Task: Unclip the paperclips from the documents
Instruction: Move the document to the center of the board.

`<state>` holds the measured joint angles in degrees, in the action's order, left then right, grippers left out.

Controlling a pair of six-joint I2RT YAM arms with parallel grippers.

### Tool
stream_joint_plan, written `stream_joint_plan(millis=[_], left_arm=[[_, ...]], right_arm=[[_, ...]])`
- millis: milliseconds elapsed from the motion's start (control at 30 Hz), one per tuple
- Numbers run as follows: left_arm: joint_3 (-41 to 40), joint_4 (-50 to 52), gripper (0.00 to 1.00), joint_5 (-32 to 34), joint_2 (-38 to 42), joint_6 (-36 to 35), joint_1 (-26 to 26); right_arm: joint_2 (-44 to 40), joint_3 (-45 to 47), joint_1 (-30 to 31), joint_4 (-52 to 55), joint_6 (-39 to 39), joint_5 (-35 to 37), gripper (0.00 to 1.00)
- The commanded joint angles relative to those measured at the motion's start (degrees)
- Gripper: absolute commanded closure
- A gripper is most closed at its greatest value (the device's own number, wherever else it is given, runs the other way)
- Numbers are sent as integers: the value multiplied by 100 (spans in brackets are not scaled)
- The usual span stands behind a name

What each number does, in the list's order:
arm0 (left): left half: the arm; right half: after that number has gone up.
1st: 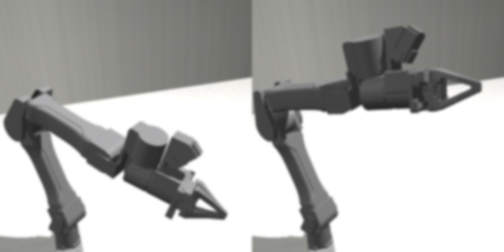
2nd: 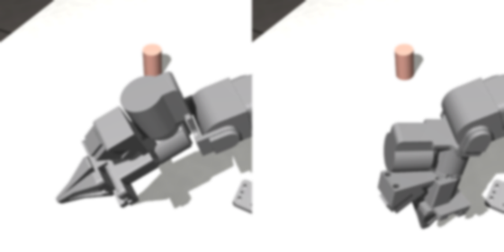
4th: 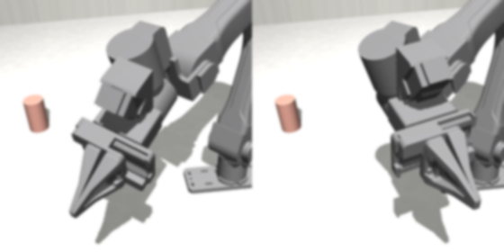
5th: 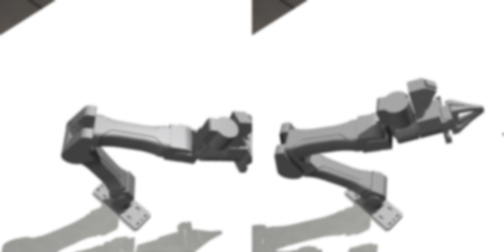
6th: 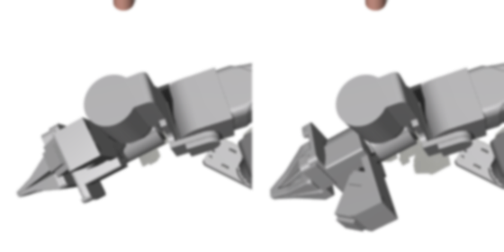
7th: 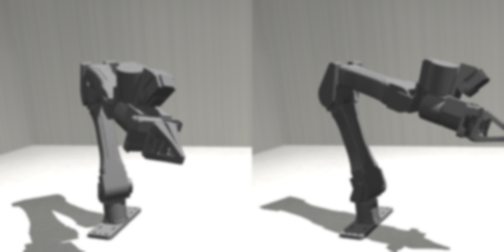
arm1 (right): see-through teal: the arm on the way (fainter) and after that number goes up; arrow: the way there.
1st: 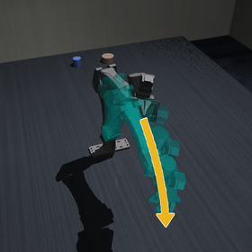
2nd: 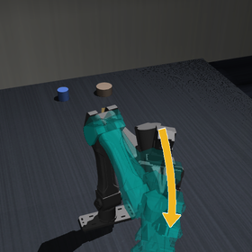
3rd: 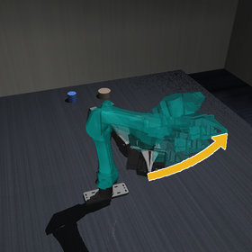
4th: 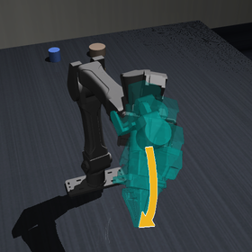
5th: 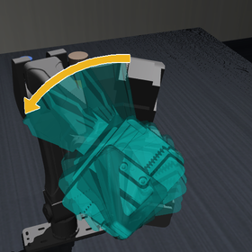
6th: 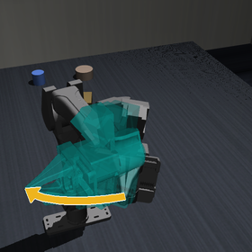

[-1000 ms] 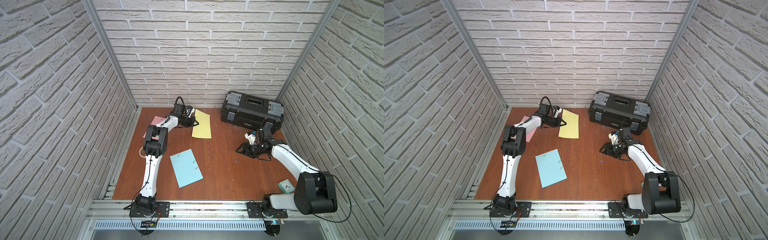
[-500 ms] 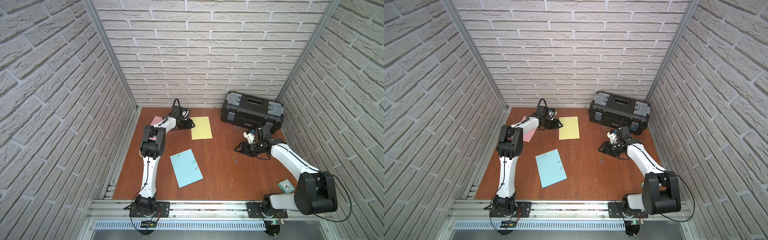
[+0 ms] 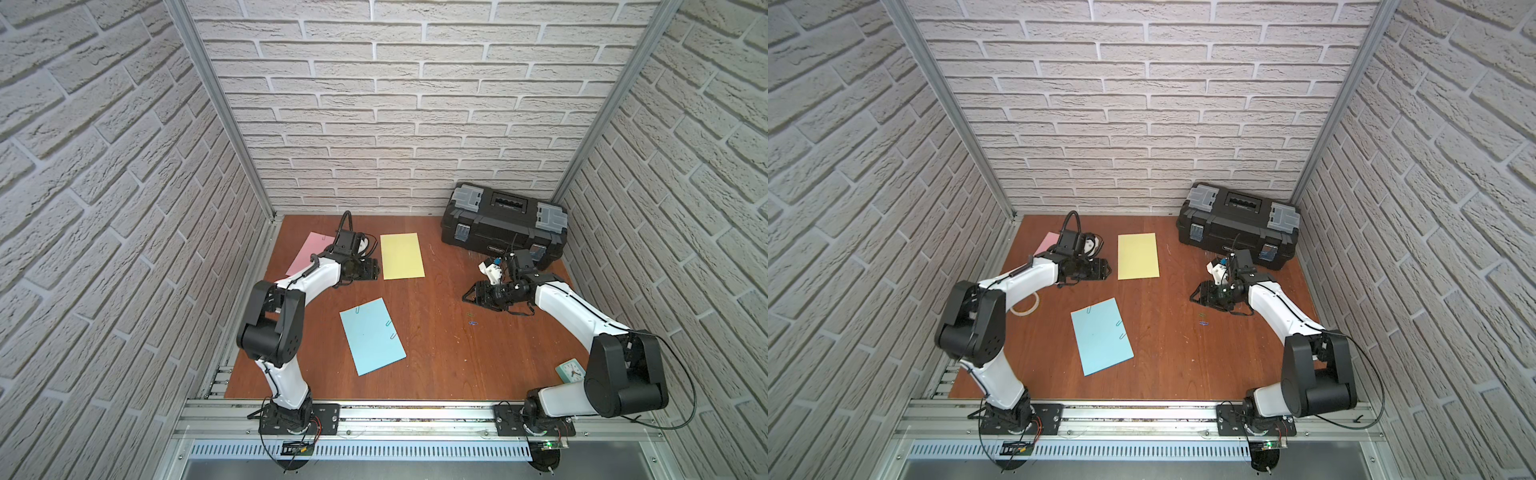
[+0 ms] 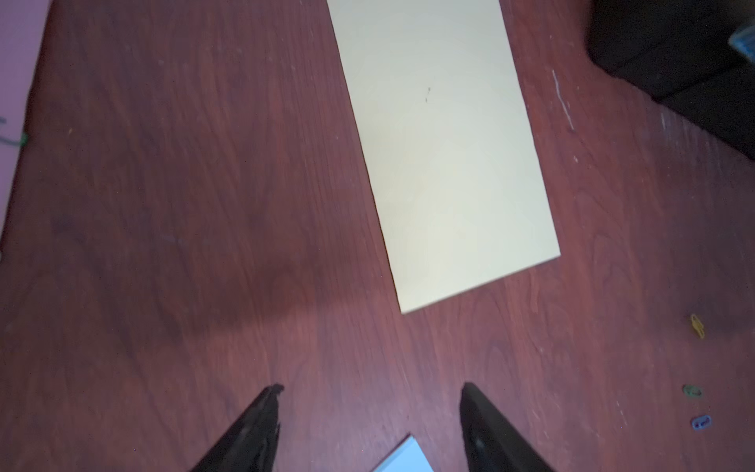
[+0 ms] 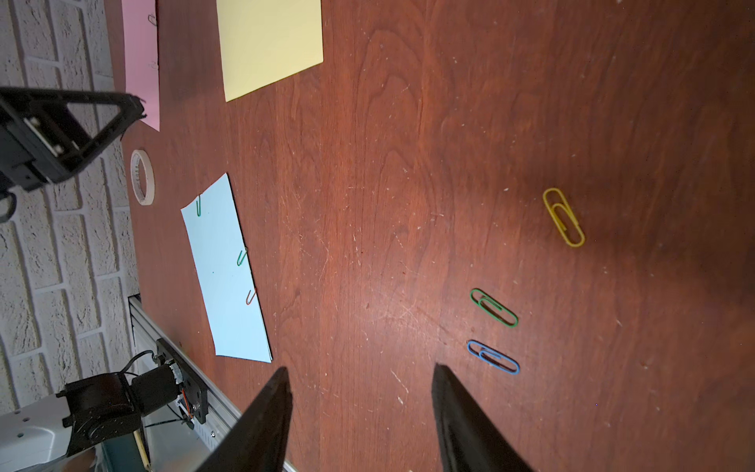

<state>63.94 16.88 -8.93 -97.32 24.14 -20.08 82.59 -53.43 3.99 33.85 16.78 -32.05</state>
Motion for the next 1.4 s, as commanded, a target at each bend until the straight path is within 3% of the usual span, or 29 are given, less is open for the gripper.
stream_joint_plan(millis=[0,167,300,700,967,1367], left_arm=[[-503,377,27,634,645,341,-157],[-1017,928,27,846,1262,763,-469],[-1387,993,28,508,1467,1159,-579],[-2005,864,30,-251,1259,1866,-1162],[-1471,743,33,-735,372,1664,-1410],[10,1162,35,-1378,-852,774,-1736]], right_arm=[[76,-191,67,-141,-168,-167,42],[202,-298,130,-160,-217,-262,41],[267,-359,145,-168,-254,-310,41],[258,-414,164,-106,-324,-318,40],[267,-383,165,-133,-298,-320,40],[152,-263,173,-104,-301,-247,40]])
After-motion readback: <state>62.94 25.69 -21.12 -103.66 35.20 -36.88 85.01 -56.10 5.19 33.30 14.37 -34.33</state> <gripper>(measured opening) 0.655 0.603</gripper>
